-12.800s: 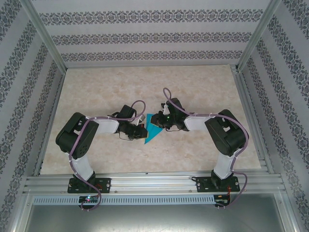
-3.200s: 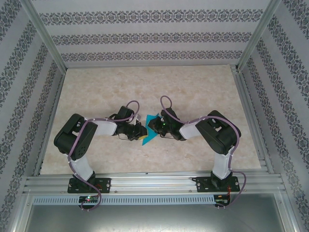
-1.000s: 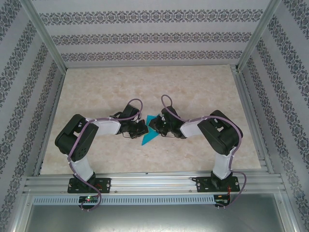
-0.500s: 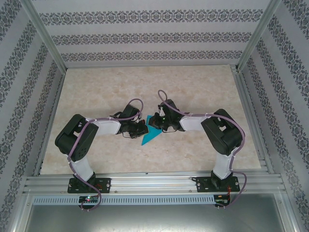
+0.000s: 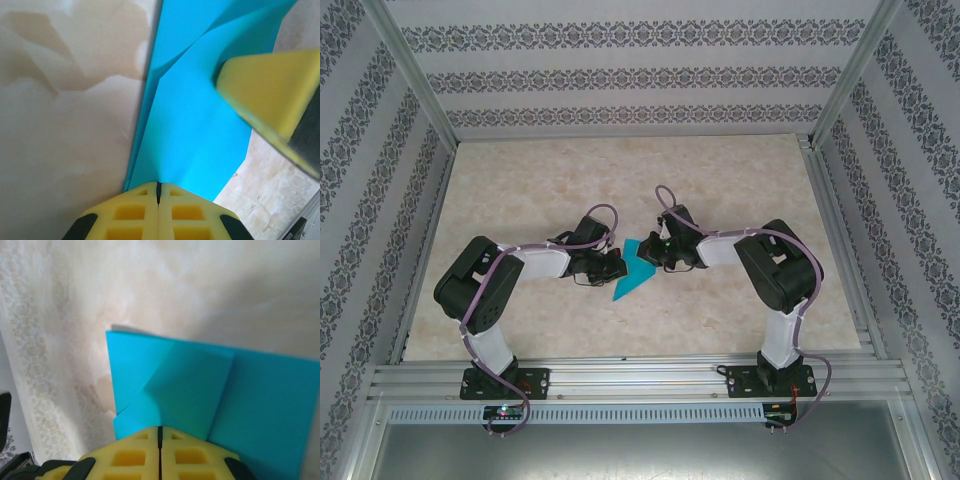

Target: Fold a paper plane with a square sheet of paper (pick it up from the middle)

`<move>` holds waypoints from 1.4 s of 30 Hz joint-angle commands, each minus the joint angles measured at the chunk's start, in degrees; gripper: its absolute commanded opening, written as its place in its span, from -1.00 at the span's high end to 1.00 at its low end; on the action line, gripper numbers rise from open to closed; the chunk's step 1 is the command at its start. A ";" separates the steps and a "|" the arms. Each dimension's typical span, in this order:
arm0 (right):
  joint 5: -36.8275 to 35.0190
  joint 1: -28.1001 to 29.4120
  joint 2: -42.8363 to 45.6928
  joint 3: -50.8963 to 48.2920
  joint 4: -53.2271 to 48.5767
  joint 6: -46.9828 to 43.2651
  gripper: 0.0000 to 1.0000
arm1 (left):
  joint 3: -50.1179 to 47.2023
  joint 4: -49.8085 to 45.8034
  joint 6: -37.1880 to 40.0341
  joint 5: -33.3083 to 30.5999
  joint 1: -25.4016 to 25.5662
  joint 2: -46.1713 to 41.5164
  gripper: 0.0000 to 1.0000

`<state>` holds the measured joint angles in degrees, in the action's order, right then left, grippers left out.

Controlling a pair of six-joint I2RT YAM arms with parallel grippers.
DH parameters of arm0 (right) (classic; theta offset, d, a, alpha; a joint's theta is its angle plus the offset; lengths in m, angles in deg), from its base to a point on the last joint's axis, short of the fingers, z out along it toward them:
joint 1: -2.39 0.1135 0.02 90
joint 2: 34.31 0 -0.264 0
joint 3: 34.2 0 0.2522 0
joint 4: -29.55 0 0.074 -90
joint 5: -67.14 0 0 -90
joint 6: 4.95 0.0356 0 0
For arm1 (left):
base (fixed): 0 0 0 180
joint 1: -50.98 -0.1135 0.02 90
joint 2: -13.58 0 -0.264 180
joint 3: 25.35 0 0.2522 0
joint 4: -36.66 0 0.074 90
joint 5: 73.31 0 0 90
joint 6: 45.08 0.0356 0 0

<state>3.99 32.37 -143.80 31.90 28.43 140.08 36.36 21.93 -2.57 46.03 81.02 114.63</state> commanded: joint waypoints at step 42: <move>-4.09 -4.21 -3.70 3.66 -3.38 -5.08 0.82 | -2.45 -13.61 3.62 -5.15 0.72 3.20 0.99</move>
<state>3.42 29.84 -145.94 36.71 24.06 135.18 36.66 21.23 -0.45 46.01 81.04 114.67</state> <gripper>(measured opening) 0.093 0.068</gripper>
